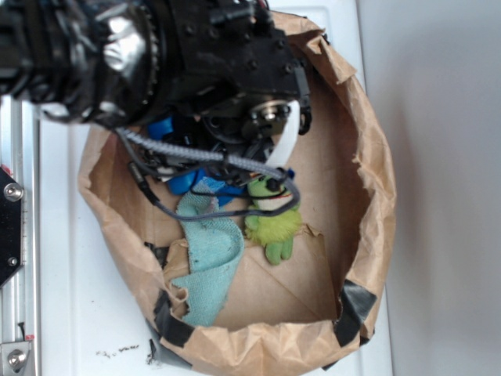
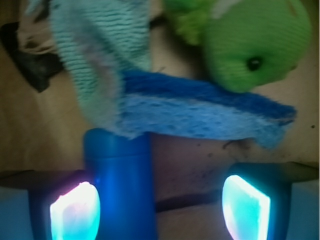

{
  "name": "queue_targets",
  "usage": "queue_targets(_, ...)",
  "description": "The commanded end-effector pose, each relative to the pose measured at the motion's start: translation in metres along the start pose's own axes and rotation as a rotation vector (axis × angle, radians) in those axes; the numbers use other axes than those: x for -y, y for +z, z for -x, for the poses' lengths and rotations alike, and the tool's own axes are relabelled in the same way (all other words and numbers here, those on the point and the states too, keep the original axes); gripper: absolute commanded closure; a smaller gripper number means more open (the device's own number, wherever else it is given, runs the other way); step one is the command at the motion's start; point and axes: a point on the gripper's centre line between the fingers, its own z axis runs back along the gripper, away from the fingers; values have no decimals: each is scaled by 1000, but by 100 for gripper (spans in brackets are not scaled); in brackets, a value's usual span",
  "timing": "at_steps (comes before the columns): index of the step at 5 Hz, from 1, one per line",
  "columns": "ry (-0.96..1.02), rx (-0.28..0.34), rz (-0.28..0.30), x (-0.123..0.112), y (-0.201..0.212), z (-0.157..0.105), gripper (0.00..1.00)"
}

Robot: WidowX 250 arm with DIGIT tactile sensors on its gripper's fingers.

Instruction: Grab the blue bottle.

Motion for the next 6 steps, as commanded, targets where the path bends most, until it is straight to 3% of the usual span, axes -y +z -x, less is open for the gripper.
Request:
queue_targets(1,-42,-19,-83,10,1,1,0)
queue_targets(3,-66,-53,-105,27,-24,-3,0)
queue_targets(4,-54,-54,-86,9,-29,-11,0)
queue_targets(5,-30,-38,-111,-1,-24,-11,100)
queue_targets(6,67,3,-145,12,5,4,100)
